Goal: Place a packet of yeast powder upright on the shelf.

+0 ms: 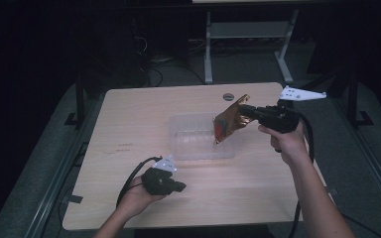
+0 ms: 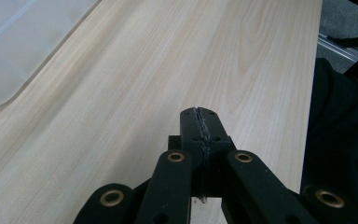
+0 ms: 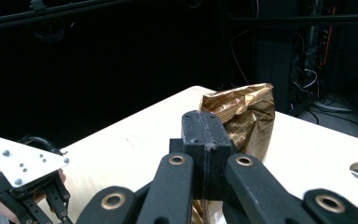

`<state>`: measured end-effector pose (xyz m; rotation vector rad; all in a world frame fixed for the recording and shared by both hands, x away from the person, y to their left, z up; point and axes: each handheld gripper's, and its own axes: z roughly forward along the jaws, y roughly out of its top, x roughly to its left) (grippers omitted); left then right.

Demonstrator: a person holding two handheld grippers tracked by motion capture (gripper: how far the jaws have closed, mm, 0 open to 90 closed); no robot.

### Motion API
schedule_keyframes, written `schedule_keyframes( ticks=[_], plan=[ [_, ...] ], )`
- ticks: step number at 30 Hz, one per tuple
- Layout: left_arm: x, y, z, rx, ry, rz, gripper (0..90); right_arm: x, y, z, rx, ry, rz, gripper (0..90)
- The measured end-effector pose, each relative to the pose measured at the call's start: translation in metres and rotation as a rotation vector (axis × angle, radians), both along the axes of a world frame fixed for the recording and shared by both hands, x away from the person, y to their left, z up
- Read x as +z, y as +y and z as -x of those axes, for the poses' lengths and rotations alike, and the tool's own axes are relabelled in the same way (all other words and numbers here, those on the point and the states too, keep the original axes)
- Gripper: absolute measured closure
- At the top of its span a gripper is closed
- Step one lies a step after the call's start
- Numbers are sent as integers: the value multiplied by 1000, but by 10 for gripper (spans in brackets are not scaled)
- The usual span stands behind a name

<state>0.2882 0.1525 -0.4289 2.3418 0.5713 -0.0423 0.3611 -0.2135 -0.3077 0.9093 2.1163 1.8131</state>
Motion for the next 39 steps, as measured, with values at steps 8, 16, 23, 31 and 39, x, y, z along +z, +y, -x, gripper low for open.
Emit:
schedule_keyframes(
  ticks=[8,16,23,31,39],
  plan=[
    [-1,0,-1,-12,-6,-14,898,-11,3,-5,-7,24,25,900],
    [-2,1,0,-17,-8,-24,897,-18,8,-8,-15,38,53,900],
    [-3,0,0,-13,2,-26,888,-23,18,-10,-11,47,83,900],
    [-3,0,0,-16,-1,-28,884,-31,26,-13,-3,60,86,900],
    [-5,0,0,-1,1,-27,712,-37,38,-18,7,71,101,900]
  ],
)
